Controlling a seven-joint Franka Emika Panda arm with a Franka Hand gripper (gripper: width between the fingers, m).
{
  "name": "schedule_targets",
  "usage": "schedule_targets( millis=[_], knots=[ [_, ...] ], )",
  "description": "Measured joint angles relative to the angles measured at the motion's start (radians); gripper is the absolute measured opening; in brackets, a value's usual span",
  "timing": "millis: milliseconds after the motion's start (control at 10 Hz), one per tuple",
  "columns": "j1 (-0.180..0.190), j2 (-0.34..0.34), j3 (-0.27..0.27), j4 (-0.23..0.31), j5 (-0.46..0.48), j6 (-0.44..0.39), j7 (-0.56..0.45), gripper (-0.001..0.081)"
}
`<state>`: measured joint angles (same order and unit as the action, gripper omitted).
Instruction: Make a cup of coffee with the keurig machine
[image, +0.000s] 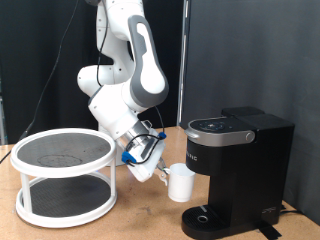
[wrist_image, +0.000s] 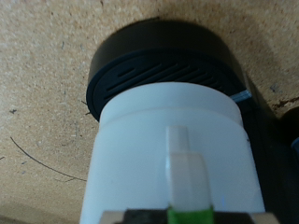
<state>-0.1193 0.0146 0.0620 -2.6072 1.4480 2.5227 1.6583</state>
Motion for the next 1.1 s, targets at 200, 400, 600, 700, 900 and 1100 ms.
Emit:
schedule_targets(
  millis=[200, 400, 600, 700, 900, 1100],
  knots=[
    [0.009, 0.025, 0.029, 0.022, 0.071, 0.035, -0.026, 0.0003],
    [0.016, 0.062, 0.051, 0.058, 0.117, 0.059, -0.038, 0.0003],
    [0.022, 0.102, 0.07, 0.091, 0.14, 0.079, -0.041, 0.0003],
    [0.024, 0.119, 0.078, 0.103, 0.144, 0.087, -0.041, 0.0003],
    [0.025, 0.154, 0.093, 0.119, 0.159, 0.099, -0.054, 0.0003],
    [0.025, 0.182, 0.104, 0.132, 0.187, 0.11, -0.083, 0.0003]
  ],
)
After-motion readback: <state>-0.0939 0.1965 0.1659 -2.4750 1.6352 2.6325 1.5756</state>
